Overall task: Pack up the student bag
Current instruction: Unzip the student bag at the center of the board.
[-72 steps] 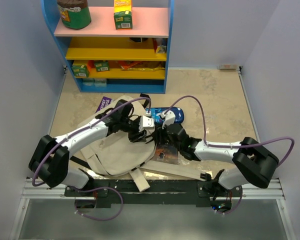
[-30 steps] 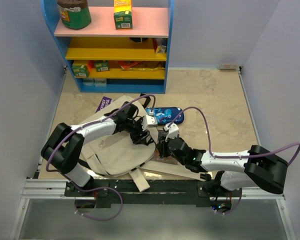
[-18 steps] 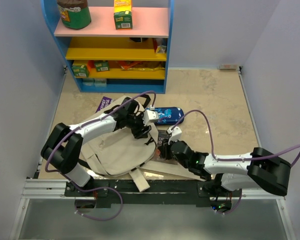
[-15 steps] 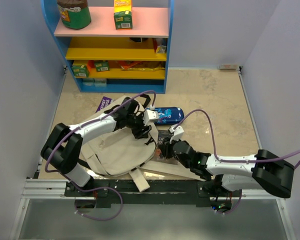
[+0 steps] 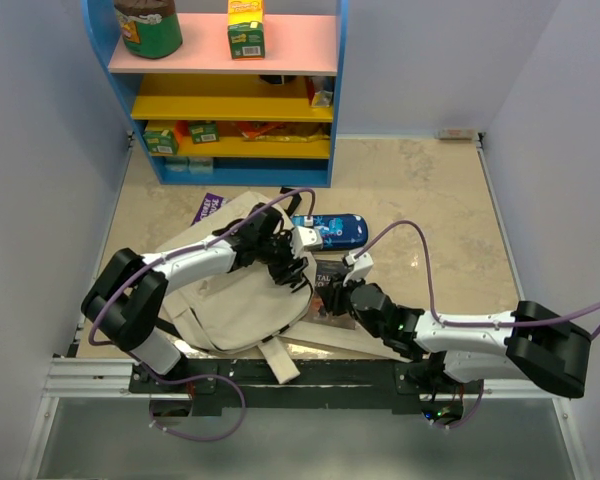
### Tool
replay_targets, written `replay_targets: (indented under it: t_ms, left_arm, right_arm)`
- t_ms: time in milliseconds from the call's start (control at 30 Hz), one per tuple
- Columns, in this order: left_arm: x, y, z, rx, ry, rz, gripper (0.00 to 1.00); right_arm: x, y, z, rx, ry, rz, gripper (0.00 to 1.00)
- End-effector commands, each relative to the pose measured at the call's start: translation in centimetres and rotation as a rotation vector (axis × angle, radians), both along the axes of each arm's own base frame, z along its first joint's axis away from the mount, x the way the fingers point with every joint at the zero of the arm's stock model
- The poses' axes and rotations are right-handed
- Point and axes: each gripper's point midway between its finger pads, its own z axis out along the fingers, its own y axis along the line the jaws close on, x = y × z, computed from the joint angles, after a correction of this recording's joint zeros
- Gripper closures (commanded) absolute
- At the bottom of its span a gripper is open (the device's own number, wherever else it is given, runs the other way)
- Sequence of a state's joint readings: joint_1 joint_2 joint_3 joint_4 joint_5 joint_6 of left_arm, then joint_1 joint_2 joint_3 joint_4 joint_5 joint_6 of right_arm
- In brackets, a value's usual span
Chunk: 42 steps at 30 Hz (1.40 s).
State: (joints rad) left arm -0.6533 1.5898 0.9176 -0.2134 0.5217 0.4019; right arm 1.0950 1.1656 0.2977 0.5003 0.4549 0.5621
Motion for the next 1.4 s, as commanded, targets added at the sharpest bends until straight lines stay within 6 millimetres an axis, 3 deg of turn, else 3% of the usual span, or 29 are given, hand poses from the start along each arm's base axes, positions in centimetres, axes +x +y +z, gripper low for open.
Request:
replay_targets:
  t_ms: [0,100,367,567,767,933,1067,1200,1367]
  left_arm:
    - [2.4,-0.5,0.6,-0.011,-0.099,0.091,0.42]
    - [2.2,-0.5,0.2,-0.008,-0.094,0.089,0.42]
    - [-0.5,-1.0,-1.0,0.034,-0.058,-0.005,0.41]
    - [0.8,0.9,-1.5,0.117,-0.154,0.046,0.43]
    - [0.8,1.7,-2.0,0.152,-0.175,0.033,0.59]
    - [0.1,1.1,-2.0,0.118,-0.142,0.007,0.81]
    - [-0.3,0.3,-1.2,0.076,-0.133,-0.022,1.0]
    - [-0.4,0.2,-1.1,0.07,-0.126,-0.024,1.0]
    - [-0.5,0.5,-0.9,0.075,-0.136,-0.031,1.0]
  right_arm:
    - [0.2,0.0,1.0,0.063,-0.019,-0.028,0.69]
    - [0.1,-0.1,1.0,0.067,-0.016,-0.028,0.69]
    - [0.2,0.0,1.1,0.071,-0.018,-0.028,0.69]
    - [0.2,-0.2,1.1,0.073,-0.018,-0.032,0.69]
    - [0.1,-0.3,0.9,0.072,-0.014,-0.03,0.71]
    - [-0.1,0.5,0.9,0.095,-0.004,-0.009,0.71]
    - [-0.3,2.2,0.6,0.121,0.025,0.036,0.61]
    - [-0.5,3.9,-1.1,0.113,0.076,0.071,0.57]
    - [-0.5,4.5,-1.4,0.129,0.09,0.075,0.6]
